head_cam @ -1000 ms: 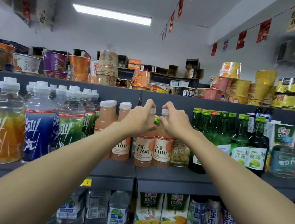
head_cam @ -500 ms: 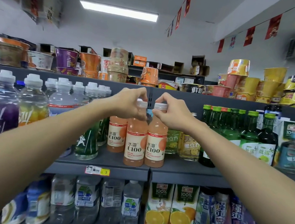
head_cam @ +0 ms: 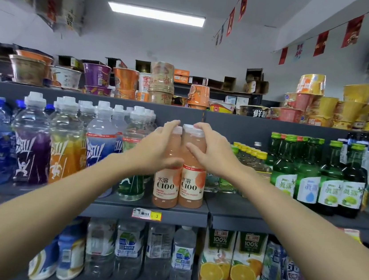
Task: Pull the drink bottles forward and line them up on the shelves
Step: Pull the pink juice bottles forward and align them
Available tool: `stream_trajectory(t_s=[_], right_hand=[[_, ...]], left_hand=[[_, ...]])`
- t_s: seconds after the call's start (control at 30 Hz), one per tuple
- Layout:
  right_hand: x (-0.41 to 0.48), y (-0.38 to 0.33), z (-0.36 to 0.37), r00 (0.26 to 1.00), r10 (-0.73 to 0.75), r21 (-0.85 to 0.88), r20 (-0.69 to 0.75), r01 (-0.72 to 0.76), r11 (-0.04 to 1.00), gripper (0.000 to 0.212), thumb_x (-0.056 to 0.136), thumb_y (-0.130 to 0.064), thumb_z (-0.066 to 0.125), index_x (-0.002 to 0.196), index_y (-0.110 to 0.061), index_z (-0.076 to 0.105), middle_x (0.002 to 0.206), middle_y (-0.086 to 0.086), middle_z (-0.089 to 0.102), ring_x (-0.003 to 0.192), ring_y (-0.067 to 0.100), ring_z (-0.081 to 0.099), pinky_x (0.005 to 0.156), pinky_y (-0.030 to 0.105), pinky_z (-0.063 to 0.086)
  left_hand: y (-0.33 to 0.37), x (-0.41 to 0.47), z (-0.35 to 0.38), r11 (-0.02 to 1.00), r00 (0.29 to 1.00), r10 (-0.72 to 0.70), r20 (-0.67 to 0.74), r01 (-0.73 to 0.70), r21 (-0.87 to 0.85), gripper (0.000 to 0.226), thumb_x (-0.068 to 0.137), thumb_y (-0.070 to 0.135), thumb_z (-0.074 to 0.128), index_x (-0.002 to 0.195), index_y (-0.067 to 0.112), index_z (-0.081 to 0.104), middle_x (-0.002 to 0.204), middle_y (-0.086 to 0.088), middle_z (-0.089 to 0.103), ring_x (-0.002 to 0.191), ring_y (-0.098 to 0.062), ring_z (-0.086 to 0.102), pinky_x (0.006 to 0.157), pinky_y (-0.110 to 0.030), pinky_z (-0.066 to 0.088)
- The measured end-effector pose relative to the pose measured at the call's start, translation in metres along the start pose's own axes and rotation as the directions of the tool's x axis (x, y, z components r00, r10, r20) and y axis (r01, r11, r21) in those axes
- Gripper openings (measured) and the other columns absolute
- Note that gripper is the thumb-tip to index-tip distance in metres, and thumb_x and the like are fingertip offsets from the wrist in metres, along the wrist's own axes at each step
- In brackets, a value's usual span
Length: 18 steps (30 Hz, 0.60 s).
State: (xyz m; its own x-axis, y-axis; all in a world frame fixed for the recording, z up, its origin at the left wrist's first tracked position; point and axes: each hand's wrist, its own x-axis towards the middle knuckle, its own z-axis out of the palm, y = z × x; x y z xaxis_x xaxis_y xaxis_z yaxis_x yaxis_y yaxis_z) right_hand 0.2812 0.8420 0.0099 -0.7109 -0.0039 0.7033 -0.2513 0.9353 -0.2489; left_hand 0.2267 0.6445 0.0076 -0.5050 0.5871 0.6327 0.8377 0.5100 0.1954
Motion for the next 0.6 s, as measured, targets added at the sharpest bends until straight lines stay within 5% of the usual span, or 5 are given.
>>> stream_trajectory(t_s=[0.07,0.17,0.3,0.43,0.6], right_hand=[[-0.018,0.003,0.01,0.997,0.079,0.034,0.02,-0.079,0.996,0.097,0.087,-0.054,0.07,0.156,-0.032,0.006,0.134,0.009,0.063,0.116,0.03,0.063,0.095,0.043,0.051],[-0.048,0.011,0.03,0.989,0.138,0.134,0.051,-0.143,0.981,0.124,0.072,-0.06,0.079,0.155,-0.039,-0.011,0.141,0.004,0.058,0.115,0.025,0.064,0.094,0.041,0.051],[-0.079,0.024,0.054,0.986,0.122,0.257,0.116,-0.148,0.955,0.139,0.066,-0.046,0.09,0.155,-0.042,-0.017,0.126,-0.003,0.064,0.114,0.018,0.063,0.093,0.033,0.048],[-0.084,0.033,0.059,0.986,0.105,0.287,0.133,-0.139,0.948,0.146,0.065,-0.045,0.092,0.152,-0.046,-0.025,0.143,0.001,0.058,0.126,0.014,0.057,0.102,0.03,0.044],[-0.089,0.04,0.062,0.988,0.069,0.308,0.138,-0.109,0.945,0.137,0.07,-0.047,0.089,0.152,-0.053,-0.02,0.147,-0.007,0.054,0.124,0.007,0.058,0.101,0.027,0.046]], left_hand=[[0.001,-0.022,0.02,0.997,1.0,0.029,-0.003,-0.029,-0.076,0.142,0.067,0.052,0.086,0.155,0.017,-0.02,0.165,-0.01,0.003,0.149,-0.013,0.01,0.116,-0.024,0.015],[-0.005,-0.048,0.051,0.989,0.995,0.086,-0.053,-0.091,-0.114,0.154,0.06,0.045,0.093,0.152,0.005,-0.023,0.164,-0.009,-0.008,0.153,-0.016,-0.005,0.124,-0.027,0.004],[-0.015,-0.066,0.068,0.976,0.993,0.057,-0.105,-0.078,-0.204,0.146,0.061,0.035,0.095,0.156,0.004,-0.011,0.165,-0.01,0.008,0.153,-0.021,0.01,0.123,-0.043,0.019],[-0.021,-0.074,0.07,0.964,0.998,0.025,-0.057,-0.039,-0.263,0.145,0.066,0.033,0.092,0.154,0.031,-0.023,0.162,0.007,0.023,0.146,-0.009,0.028,0.119,-0.04,0.031],[-0.025,-0.08,0.075,0.966,0.997,-0.058,-0.055,0.042,-0.256,0.138,0.07,0.037,0.089,0.149,0.05,-0.024,0.136,0.0,0.062,0.109,-0.009,0.064,0.094,-0.031,0.051]])
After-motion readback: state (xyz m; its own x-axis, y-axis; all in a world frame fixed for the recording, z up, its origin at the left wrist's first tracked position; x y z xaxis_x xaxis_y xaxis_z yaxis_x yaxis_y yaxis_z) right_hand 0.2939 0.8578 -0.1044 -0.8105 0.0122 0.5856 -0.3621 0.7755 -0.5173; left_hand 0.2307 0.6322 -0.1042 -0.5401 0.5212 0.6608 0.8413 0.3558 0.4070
